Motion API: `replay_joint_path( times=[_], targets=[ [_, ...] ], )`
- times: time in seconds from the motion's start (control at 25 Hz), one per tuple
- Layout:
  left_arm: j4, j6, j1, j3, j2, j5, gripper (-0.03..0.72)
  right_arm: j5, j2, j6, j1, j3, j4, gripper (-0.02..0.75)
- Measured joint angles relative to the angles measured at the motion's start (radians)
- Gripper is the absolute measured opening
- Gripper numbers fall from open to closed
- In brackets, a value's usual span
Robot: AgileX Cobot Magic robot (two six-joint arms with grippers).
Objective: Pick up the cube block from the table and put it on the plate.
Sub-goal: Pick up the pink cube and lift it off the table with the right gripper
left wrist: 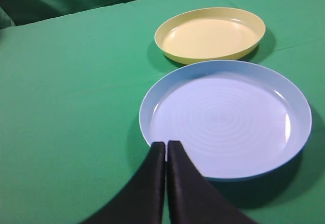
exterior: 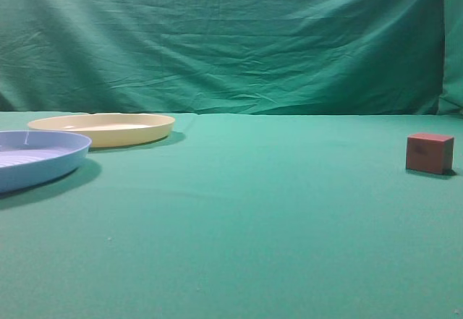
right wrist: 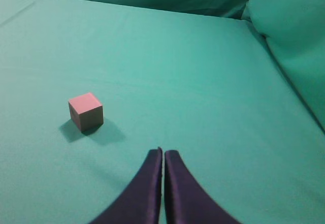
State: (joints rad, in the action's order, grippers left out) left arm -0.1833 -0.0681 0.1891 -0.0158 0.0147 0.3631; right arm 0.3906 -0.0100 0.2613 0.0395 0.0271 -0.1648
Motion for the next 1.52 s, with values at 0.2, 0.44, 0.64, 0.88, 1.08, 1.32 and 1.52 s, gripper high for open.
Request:
replay_joint_path(
  times=[0.2,0.44,0.64,0.88,1.08,1.32,1.52],
  targets=[
    [0.0,0.0,0.0,0.0,0.0,0.0,0.0,0.0,0.0,-0.002,0.0,0.0,0.0,0.0],
    [0.0,0.0,0.0,0.0,0.0,0.0,0.0,0.002,0.0,-0.002,0.0,0.0,0.0,0.0],
    [0.0,0.0,0.0,0.0,0.0,0.0,0.0,0.002,0.0,-0.004,0.0,0.0,0.0,0.0],
    [0.0,0.0,0.0,0.0,0.0,0.0,0.0,-0.008,0.0,-0.004,0.0,0.0,0.004,0.0],
    [0.0,0.0,0.0,0.0,0.0,0.0,0.0,-0.15,0.0,-0.019,0.0,0.0,-0.115,0.0],
    [0.0,0.0,0.0,0.0,0.0,0.0,0.0,-0.234,0.0,-0.022,0.0,0.0,-0.32,0.0],
    [0.0,0.0,0.0,0.0,0.0,0.0,0.0,-0.111,0.093,0.033,0.0,-0.109,-0.343,0.0]
  ],
)
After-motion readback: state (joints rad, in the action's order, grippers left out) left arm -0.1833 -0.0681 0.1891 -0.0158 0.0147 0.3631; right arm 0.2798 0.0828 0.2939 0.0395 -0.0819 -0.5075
